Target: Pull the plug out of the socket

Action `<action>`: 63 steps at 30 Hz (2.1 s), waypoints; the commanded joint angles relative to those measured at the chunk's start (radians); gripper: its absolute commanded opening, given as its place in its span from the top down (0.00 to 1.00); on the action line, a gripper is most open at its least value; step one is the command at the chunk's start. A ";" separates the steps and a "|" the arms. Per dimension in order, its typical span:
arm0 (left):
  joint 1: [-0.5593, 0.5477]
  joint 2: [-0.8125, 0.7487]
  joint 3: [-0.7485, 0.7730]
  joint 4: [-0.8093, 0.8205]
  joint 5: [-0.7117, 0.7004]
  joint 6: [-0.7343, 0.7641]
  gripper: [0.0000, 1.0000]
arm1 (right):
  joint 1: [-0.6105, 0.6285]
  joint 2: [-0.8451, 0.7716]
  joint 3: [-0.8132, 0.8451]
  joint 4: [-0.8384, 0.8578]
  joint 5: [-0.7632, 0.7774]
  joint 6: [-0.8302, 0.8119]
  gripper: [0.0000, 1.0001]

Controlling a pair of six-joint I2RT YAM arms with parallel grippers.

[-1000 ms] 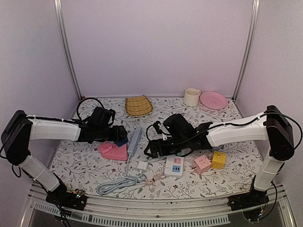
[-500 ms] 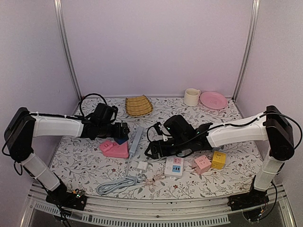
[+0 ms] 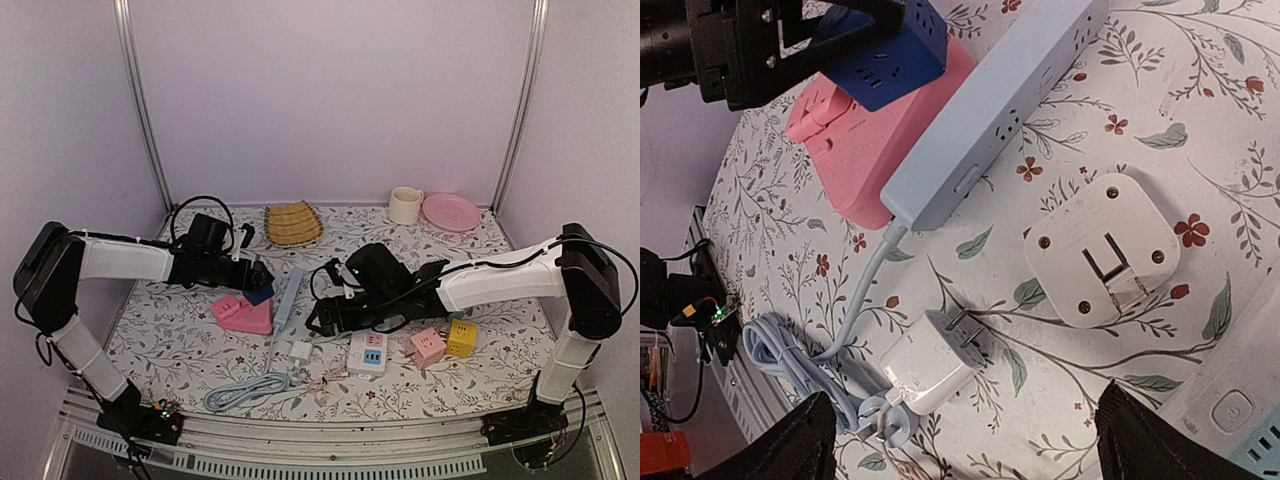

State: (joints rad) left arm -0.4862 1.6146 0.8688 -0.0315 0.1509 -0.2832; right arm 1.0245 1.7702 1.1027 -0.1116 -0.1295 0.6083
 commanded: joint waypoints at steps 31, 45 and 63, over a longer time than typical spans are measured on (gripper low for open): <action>-0.126 -0.208 -0.001 0.106 -0.040 -0.182 1.00 | -0.013 -0.028 0.048 0.065 -0.003 0.012 0.09; -0.274 -0.230 -0.018 0.235 -0.108 -0.158 1.00 | -0.052 -0.105 -0.050 0.240 -0.097 0.085 0.07; -0.412 -0.220 -0.024 0.365 -0.098 -0.052 1.00 | -0.093 -0.080 -0.106 0.356 -0.249 0.158 0.37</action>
State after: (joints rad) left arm -0.8738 1.4185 0.8345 0.2356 0.0769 -0.3721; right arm 0.9348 1.6749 1.0168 0.1993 -0.3435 0.7494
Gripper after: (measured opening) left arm 0.614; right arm 0.696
